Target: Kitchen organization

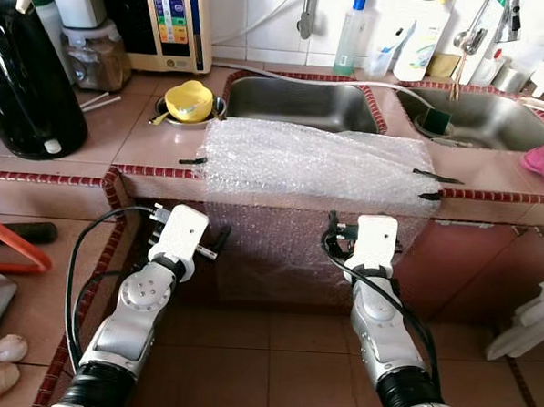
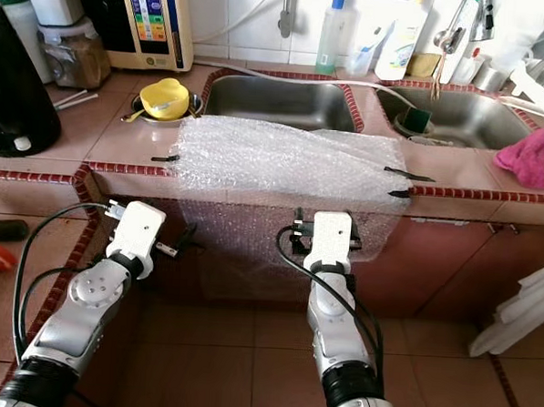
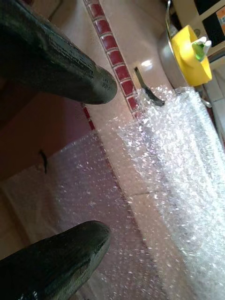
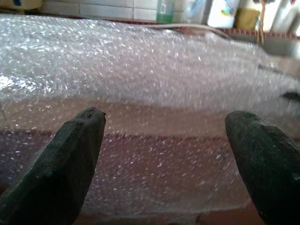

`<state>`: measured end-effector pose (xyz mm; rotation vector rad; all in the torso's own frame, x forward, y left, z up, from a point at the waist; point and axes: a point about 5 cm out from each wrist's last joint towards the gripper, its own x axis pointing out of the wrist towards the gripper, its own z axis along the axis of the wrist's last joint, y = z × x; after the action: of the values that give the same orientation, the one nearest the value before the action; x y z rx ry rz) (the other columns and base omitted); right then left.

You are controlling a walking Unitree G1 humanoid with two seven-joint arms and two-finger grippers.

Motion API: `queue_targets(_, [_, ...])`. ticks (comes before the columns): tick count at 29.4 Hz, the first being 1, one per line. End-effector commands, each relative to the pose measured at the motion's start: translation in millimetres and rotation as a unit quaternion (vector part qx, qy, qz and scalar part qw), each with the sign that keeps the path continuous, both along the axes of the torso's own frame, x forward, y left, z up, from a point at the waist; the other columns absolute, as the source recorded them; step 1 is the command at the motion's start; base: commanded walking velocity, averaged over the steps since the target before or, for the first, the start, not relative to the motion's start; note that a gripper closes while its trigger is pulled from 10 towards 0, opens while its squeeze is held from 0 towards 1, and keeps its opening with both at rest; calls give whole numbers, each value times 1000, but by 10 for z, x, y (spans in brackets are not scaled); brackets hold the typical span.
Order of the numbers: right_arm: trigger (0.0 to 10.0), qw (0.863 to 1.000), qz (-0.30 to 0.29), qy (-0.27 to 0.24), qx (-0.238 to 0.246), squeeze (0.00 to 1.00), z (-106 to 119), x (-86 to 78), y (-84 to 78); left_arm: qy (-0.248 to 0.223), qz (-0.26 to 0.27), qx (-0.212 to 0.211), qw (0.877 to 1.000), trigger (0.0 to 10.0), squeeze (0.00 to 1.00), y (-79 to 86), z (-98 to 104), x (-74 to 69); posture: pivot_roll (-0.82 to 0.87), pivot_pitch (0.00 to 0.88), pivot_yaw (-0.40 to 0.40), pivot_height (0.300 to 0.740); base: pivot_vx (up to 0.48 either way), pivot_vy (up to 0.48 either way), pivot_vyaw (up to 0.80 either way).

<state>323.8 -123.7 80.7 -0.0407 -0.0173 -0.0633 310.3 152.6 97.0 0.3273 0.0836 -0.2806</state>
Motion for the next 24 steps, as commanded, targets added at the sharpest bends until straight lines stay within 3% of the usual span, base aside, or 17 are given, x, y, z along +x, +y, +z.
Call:
queue_targets(1, [10000,1000,-12,0,11,0,1,25,6,-5,-12,10,1000,10000,0,14,89,18,218,0,88,740,0,0,0])
queue_targets(9, [10000,1000,-18,-4,24,0,30,59,86,6,-37,18,999,10000,0,-35,63,-3,214,0,119,740,0,0,0])
queue_targets(19, [10000,1000,-2,0,5,0,-7,59,29,2,-24,-5,1000,10000,0,-185,50,18,187,0,49,740,0,0,0])
queue_targets(24, [10000,1000,13,1,-4,0,7,67,50,4,-5,-14,1000,10000,0,-168,1,1,167,0,18,740,0,0,-659])
